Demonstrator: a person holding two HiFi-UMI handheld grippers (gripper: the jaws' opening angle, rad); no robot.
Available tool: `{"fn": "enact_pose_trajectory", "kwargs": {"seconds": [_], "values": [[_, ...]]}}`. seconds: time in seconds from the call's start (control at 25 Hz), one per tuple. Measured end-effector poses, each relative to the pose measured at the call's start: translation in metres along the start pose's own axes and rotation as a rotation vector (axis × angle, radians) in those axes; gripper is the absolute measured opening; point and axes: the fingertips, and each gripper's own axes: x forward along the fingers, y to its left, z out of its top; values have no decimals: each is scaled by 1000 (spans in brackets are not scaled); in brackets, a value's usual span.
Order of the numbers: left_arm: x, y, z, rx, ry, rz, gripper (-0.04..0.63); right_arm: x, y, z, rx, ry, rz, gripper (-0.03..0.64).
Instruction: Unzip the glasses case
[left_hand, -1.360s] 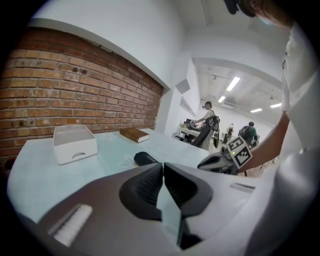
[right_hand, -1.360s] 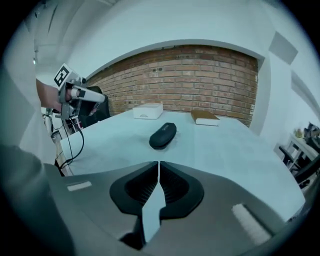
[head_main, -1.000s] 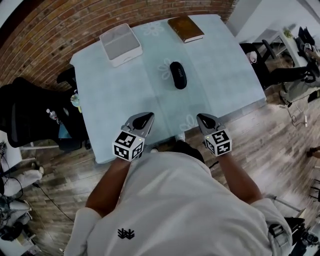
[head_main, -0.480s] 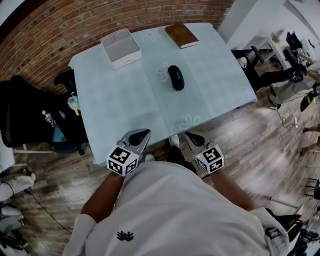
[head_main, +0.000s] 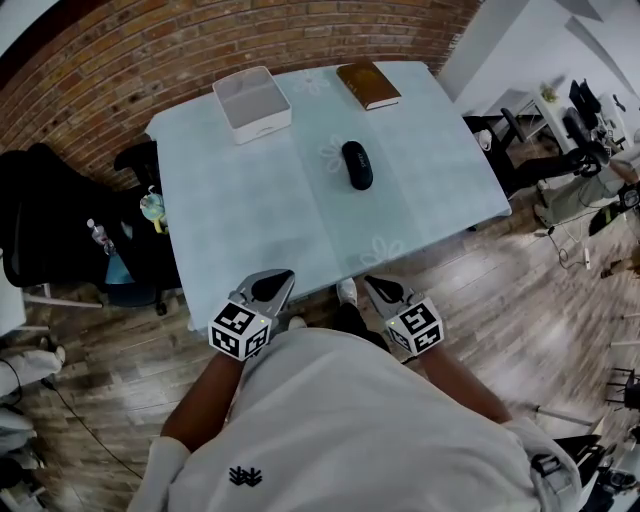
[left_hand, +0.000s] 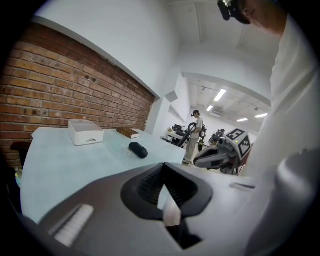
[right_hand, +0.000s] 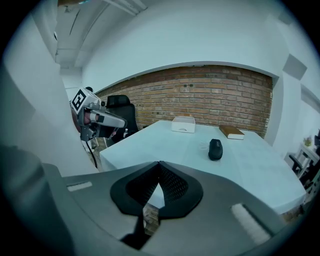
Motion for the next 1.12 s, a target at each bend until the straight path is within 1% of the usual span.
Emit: {"fn": "enact_pose_trajectory", "kwargs": {"seconds": [0.28,0.4,0.84,1.12], "values": [[-10,6,-6,6,14,20,54,7,8,6,-12,1,19,2],[-12,7,-7,7,15,18,54,8,8,7,-15,0,15,2],[-4,2,-14,-12,27,-15,54,-5,1,-3,19,19,-31,2],[6,4,-14,-6,24,-31,54,-3,-7,-1,1,29,-43,2]]}}
